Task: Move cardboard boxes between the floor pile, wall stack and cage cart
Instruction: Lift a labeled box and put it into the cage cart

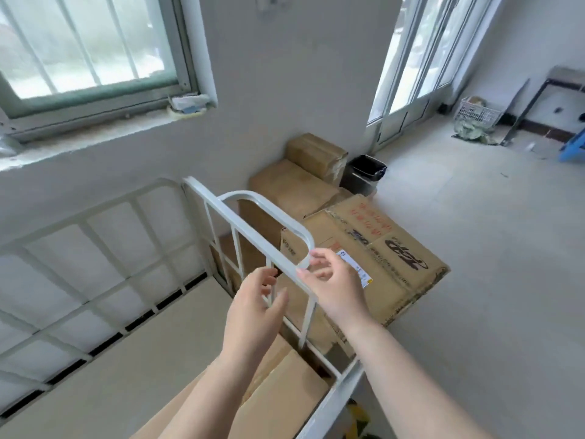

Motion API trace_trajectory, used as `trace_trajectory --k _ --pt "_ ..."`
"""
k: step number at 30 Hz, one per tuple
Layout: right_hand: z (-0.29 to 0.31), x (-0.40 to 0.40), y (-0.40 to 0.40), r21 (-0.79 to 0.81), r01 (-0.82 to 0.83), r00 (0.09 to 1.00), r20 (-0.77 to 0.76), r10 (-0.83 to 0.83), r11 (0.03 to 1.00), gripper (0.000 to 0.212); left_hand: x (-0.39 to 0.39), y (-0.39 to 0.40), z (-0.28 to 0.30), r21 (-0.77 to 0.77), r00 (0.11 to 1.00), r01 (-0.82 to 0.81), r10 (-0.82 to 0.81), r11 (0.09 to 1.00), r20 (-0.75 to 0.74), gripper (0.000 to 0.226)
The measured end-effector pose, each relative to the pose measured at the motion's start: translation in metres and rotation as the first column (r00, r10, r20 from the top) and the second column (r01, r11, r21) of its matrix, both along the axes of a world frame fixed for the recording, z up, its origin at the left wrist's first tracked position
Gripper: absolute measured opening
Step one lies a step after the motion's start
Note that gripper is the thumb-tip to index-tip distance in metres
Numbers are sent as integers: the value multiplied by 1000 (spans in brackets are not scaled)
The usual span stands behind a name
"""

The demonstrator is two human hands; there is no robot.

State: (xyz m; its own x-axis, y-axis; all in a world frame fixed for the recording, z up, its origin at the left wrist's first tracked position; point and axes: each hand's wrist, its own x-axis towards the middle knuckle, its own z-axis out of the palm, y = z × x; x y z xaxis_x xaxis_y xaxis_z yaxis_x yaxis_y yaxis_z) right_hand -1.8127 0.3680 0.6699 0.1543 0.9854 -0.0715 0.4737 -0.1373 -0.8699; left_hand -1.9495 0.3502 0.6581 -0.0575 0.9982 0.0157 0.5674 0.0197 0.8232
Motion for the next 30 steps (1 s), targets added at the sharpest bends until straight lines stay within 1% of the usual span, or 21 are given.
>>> trace_trajectory --k 2,4,5,7,10,12,13,15,16,17,20,22,24,25,27,29,30 --pt "8 50 15 47 106 994 -13 -105 993 36 41 16 14 44 996 80 -82 996 43 26" --pt "7 103 34 48 177 984 -6 -177 983 34 88 34 19 33 986 150 -152 988 65 28" --pt "2 129 44 34 203 979 -8 -203 979 33 113 44 17 -4 982 176 -176 984 70 30" --pt "-10 178 66 -20 222 975 13 -222 975 36 161 65 5 -124 980 193 -185 973 71 37" --pt "-33 237 99 -136 148 987 83 -138 980 44 220 91 -16 -310 987 109 -67 945 143 44" --pt "-49 268 118 -223 82 991 126 -55 971 50 250 104 -29 -404 990 37 22 914 140 48" --pt "-57 281 128 -259 55 989 147 -17 964 53 260 109 -36 -452 988 -8 76 892 133 47" --pt "-74 304 147 -324 11 981 185 52 946 59 274 119 -53 -519 975 -107 193 848 114 33" --pt "-84 313 158 -356 -5 976 202 82 935 61 277 124 -63 -534 965 -158 244 831 94 30" --pt "-94 319 168 -390 -14 970 220 107 921 64 277 129 -73 -548 955 -207 289 810 68 34" --pt "-129 335 198 -489 -28 950 257 175 872 76 277 142 -101 -614 905 -343 426 711 -13 52" --pt "-153 344 216 -544 -20 930 298 216 839 88 278 151 -119 -674 871 -402 486 619 -74 54" --pt "-176 352 232 -580 8 903 355 244 815 100 279 160 -136 -732 827 -447 550 514 -119 51" --pt "-187 356 238 -583 27 886 391 251 812 103 280 165 -145 -748 803 -471 579 467 -143 50" --pt "-209 365 250 -570 59 848 461 260 819 109 277 175 -166 -767 762 -509 619 392 -189 57" --pt "-227 374 261 -578 94 836 488 251 811 117 275 183 -186 -775 718 -525 671 353 -181 64" --pt "-234 378 266 -591 111 838 488 245 799 121 274 186 -194 -780 692 -521 706 347 -148 66"
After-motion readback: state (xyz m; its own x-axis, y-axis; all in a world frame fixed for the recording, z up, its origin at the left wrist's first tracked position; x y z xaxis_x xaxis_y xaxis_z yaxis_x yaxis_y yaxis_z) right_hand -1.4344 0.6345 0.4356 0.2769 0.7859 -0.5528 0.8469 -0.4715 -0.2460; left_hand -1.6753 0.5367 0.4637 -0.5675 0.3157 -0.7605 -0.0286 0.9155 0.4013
